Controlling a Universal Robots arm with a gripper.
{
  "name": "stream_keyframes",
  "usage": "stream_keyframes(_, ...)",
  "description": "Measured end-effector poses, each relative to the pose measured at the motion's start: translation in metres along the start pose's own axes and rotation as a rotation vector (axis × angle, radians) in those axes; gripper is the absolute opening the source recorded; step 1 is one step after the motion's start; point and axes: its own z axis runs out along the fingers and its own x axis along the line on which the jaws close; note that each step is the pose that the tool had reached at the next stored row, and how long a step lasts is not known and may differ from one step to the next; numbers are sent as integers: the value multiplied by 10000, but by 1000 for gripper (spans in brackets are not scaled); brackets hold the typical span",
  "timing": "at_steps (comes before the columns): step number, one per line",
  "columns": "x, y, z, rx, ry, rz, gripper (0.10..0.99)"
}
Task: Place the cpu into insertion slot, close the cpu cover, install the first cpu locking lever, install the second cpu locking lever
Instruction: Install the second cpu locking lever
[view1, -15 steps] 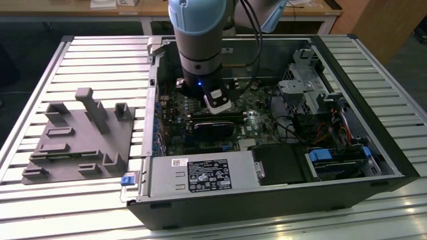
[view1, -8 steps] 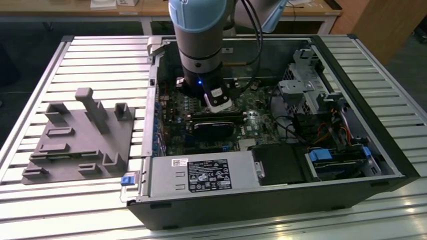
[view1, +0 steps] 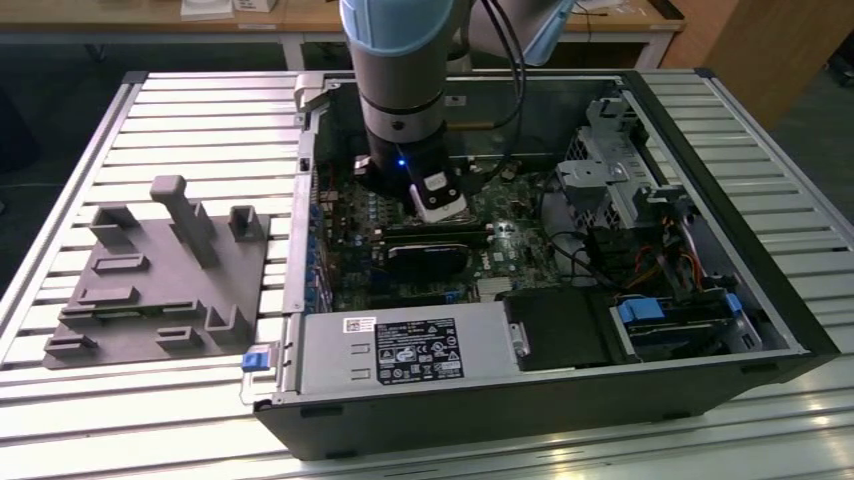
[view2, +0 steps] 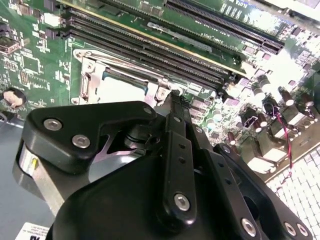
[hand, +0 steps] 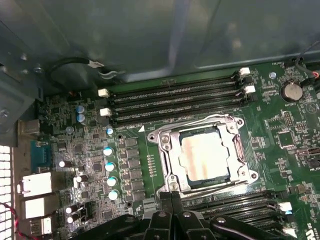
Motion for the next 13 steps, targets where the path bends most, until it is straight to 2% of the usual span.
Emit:
stream_keyframes(2, -8, 33, 10, 108, -19, -8, 106)
stream_keyframes(5, -28, 92, 29, 198, -34, -15, 106)
stream_keyframes(9, -88, 140, 47, 253, -38, -19, 106)
stream_keyframes(13, -206, 178, 62, 273, -32, -17, 106)
